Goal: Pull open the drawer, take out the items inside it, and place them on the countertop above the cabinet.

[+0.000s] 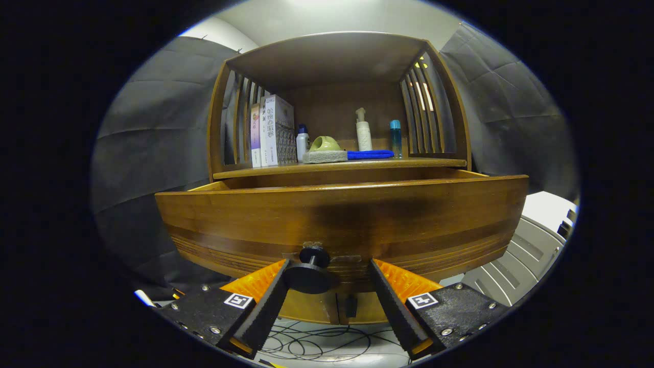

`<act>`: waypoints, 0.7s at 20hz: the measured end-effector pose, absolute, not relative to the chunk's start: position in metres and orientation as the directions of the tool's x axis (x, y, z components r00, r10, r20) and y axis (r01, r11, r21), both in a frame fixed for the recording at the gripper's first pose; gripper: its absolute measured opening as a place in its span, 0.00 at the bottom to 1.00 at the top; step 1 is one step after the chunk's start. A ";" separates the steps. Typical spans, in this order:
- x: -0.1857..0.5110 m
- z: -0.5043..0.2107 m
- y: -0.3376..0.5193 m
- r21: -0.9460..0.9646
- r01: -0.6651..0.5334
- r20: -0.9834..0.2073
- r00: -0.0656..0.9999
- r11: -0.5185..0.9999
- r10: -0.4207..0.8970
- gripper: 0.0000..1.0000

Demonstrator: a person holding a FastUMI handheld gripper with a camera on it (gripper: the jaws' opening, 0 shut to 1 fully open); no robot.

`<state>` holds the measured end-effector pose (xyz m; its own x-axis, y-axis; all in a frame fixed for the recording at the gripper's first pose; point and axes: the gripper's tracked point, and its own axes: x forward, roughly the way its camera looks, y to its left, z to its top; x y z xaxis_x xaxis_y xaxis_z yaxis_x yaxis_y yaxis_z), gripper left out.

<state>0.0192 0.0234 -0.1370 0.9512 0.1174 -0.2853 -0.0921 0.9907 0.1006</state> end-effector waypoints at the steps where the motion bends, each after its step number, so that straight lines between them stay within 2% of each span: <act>1: 0.020 -0.136 0.024 0.097 -0.095 -0.286 0.951 0.991 0.119 0.94; 14: 0.068 -0.140 0.027 0.081 -0.114 -0.290 0.948 0.990 0.133 0.94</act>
<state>0.0680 0.0267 -0.1400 0.9478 0.1328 -0.2900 -0.1138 0.9902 0.0814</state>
